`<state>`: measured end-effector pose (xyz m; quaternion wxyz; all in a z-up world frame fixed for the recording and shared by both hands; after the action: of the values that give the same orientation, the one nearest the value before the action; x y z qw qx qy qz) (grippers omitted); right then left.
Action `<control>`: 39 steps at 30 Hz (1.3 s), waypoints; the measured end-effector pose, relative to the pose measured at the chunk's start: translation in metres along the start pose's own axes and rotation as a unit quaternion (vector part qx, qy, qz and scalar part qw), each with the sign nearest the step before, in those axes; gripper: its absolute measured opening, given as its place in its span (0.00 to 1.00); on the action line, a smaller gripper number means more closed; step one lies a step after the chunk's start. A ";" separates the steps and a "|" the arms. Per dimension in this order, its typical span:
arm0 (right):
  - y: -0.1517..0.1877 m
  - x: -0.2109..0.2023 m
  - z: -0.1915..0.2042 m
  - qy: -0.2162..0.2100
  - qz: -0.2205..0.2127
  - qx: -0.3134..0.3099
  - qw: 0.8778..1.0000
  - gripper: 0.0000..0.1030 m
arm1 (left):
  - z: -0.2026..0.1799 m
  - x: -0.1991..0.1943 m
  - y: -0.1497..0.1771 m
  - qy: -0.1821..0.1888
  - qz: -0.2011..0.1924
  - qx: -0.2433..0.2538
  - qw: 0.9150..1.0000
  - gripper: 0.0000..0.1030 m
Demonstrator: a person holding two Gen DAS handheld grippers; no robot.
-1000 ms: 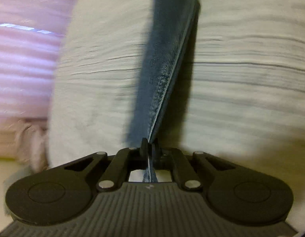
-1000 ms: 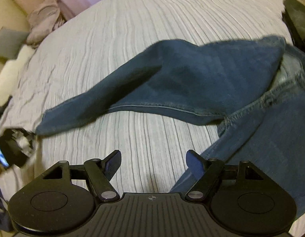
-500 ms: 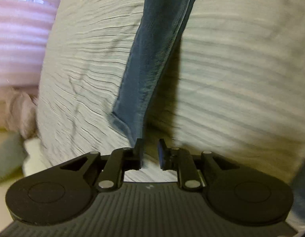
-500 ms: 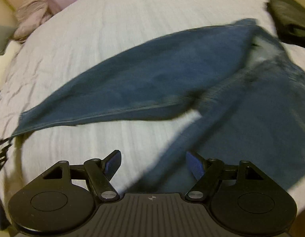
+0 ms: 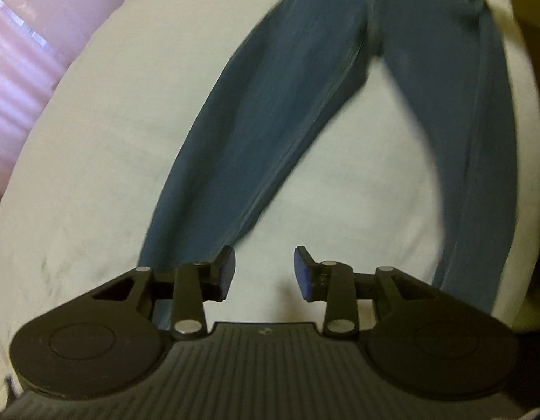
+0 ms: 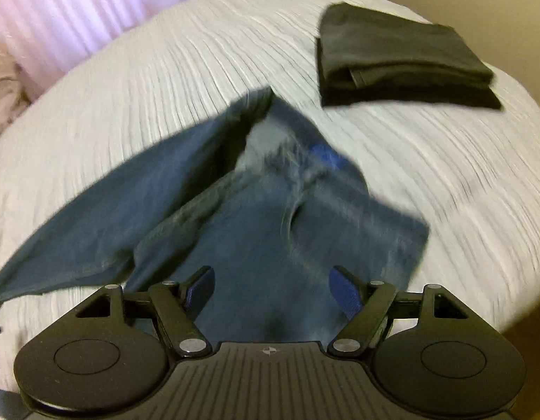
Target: Fold clothes
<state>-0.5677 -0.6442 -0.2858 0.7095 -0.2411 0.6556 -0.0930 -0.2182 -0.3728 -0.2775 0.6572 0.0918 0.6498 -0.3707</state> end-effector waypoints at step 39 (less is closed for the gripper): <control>-0.089 0.041 -0.104 -0.323 -0.043 -0.090 0.941 0.70 | -0.127 0.091 -0.246 0.137 -0.084 0.164 0.973 0.02</control>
<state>-0.6473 -0.7622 -0.2836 0.8537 -0.3495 0.3857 0.0188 -0.4782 -0.5042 -0.2902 0.5044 0.1936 0.6692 -0.5102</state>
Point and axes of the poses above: each gripper's, at about its wrist camera, not at the fingertips, and x roughly the way its jaws point, z to its left, y to its underside, the point moved 1 cm from there along x, roughly the way its jaws point, and after that the axes turned 13 degrees about y, right-handed, at the moved point
